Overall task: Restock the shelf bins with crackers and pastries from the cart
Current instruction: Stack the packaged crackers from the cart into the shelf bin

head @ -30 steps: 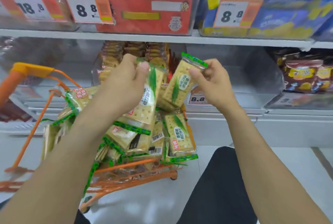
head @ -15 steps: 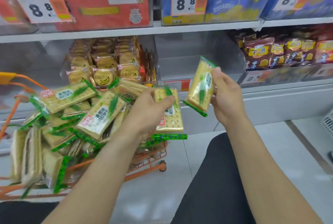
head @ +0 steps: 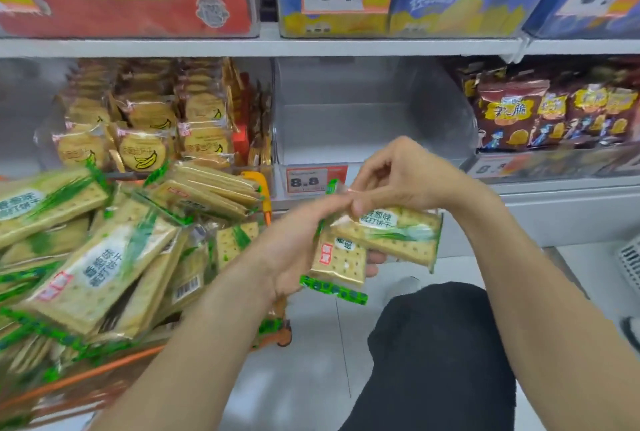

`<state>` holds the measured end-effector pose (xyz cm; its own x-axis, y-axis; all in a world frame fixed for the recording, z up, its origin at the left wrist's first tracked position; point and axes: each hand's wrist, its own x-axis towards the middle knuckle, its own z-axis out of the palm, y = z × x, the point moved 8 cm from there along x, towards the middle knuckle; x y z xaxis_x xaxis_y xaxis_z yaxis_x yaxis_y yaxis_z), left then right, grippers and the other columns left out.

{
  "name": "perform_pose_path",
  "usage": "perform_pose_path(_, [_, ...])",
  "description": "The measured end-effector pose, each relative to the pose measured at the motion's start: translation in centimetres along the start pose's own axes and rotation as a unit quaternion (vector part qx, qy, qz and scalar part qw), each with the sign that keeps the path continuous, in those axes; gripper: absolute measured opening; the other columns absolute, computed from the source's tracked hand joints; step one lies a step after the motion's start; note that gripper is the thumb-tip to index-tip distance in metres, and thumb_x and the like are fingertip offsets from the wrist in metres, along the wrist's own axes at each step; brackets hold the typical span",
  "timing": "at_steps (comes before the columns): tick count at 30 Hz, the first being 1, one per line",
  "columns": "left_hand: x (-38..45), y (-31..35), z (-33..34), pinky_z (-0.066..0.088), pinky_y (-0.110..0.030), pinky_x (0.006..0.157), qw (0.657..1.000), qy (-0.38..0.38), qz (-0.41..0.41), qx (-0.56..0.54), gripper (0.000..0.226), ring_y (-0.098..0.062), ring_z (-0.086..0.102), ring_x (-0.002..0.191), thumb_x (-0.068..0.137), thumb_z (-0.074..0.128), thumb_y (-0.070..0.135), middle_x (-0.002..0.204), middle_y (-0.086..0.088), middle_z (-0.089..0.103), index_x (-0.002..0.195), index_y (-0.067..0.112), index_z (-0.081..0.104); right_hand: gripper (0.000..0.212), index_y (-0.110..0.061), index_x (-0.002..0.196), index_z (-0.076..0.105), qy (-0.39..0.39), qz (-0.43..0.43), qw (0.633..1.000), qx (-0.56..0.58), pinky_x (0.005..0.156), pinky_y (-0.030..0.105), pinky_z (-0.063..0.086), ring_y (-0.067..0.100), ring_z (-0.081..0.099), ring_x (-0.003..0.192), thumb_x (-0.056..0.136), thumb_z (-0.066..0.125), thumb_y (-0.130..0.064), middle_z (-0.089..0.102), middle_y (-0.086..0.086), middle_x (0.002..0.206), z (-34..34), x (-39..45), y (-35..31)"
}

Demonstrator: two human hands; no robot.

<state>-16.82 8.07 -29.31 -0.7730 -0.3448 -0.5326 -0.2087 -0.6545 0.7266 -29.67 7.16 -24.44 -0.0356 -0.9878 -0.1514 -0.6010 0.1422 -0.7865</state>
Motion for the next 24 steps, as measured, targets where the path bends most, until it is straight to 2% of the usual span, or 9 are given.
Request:
perform_pose_path(3, [1.4, 0.8, -0.5, 0.061, -0.046, 0.072, 0.998, 0.042, 0.02, 0.03, 0.031, -0.036, 0.073, 0.077, 0.1, 0.055, 0.027, 0.094, -0.031, 0.072, 0.116, 0.001, 0.062, 0.063, -0.019, 0.087, 0.068, -0.041, 0.011, 0.999, 0.011, 0.062, 0.029, 0.051, 0.009, 0.062, 0.06, 0.037, 0.088, -0.052, 0.074, 0.0, 0.077, -1.5, 1.5, 1.4])
perform_pose_path(6, [2.7, 1.8, -1.0, 0.062, -0.047, 0.071, 0.996, 0.07, 0.061, 0.004, 0.031, -0.036, 0.074, 0.081, 0.101, 0.054, 0.024, 0.096, -0.028, 0.072, 0.117, -0.002, 0.059, 0.073, -0.029, 0.102, 0.063, -0.108, 0.028, 0.994, 0.011, 0.067, 0.03, 0.057, 0.016, 0.069, 0.083, 0.039, 0.095, -0.047, 0.07, -0.006, 0.102, -3.0, 1.6, 3.8])
perform_pose_path(8, [3.2, 2.6, -1.2, 0.061, -0.05, 0.071, 0.991, 0.091, 0.093, -0.011, 0.029, -0.037, 0.074, 0.084, 0.099, 0.057, 0.024, 0.099, -0.023, 0.073, 0.12, 0.005, 0.054, 0.07, -0.033, 0.106, 0.063, -0.121, 0.046, 0.992, 0.001, 0.07, 0.027, 0.056, 0.019, 0.07, 0.092, 0.045, 0.097, -0.043, 0.068, -0.008, 0.108, -4.2, 1.7, 5.5])
perform_pose_path(11, [3.6, 3.2, -1.5, 0.06, -0.054, 0.073, 0.983, 0.129, 0.128, -0.008, 0.03, -0.039, 0.073, 0.086, 0.095, 0.063, 0.027, 0.104, -0.016, 0.074, 0.121, 0.015, 0.053, 0.059, -0.017, 0.106, 0.064, -0.127, 0.044, 0.99, 0.052, 0.074, 0.034, 0.059, 0.029, 0.072, 0.093, 0.055, 0.094, -0.022, 0.073, 0.006, 0.102, -4.8, 2.5, 7.0])
perform_pose_path(14, [3.7, 3.4, -1.9, 0.061, -0.052, 0.071, 0.98, 0.151, 0.126, 0.011, 0.026, -0.041, 0.073, 0.085, 0.096, 0.062, 0.032, 0.102, -0.018, 0.074, 0.116, 0.016, 0.063, 0.053, -0.008, 0.104, 0.061, -0.062, 0.016, 0.976, 0.21, 0.064, 0.028, 0.058, 0.024, 0.073, 0.084, 0.057, 0.087, -0.002, 0.075, 0.01, 0.093, -5.3, 3.8, 7.5])
perform_pose_path(16, [3.4, 3.2, -2.2, 0.061, -0.053, 0.07, 0.982, 0.155, 0.106, 0.007, 0.028, -0.044, 0.071, 0.089, 0.096, 0.062, 0.028, 0.102, -0.024, 0.072, 0.116, 0.009, 0.065, 0.065, -0.007, 0.115, 0.059, -0.021, 0.011, 0.942, 0.336, 0.066, 0.028, 0.059, 0.022, 0.073, 0.081, 0.056, 0.086, -0.004, 0.075, 0.01, 0.093, -4.8, 4.6, 8.1])
perform_pose_path(18, [3.1, 3.2, -2.4, 0.057, -0.062, 0.077, 0.983, 0.157, 0.096, 0.009, 0.027, -0.047, 0.068, 0.095, 0.094, 0.063, 0.021, 0.105, -0.028, 0.071, 0.115, 0.004, 0.065, 0.079, -0.005, 0.13, 0.055, -0.024, 0.01, 0.912, 0.409, 0.078, 0.033, 0.059, 0.025, 0.072, 0.089, 0.059, 0.088, -0.011, 0.074, 0.014, 0.102, -3.2, 4.8, 8.2])
perform_pose_path(21, [2.3, 3.4, -2.6, 0.052, -0.066, 0.085, 0.983, 0.159, 0.083, 0.046, 0.022, -0.051, 0.067, 0.097, 0.092, 0.06, 0.01, 0.105, -0.032, 0.068, 0.112, 0.003, 0.065, 0.063, -0.002, 0.136, 0.052, -0.061, 0.007, 0.912, 0.406, 0.087, 0.041, 0.056, 0.027, 0.067, 0.102, 0.081, 0.075, -0.02, 0.067, 0.016, 0.118, -0.7, 4.0, 7.1])
perform_pose_path(24, [1.7, 4.2, -2.8, 0.052, -0.067, 0.086, 0.982, 0.153, 0.1, 0.048, 0.025, -0.051, 0.065, 0.102, 0.09, 0.057, 0.002, 0.111, -0.035, 0.065, 0.113, -0.001, 0.066, 0.053, 0.003, 0.139, 0.048, -0.097, 0.007, 0.916, 0.389, 0.081, 0.041, 0.059, 0.029, 0.067, 0.103, 0.091, 0.061, -0.015, 0.065, 0.016, 0.119, 0.2, 3.4, 6.1])
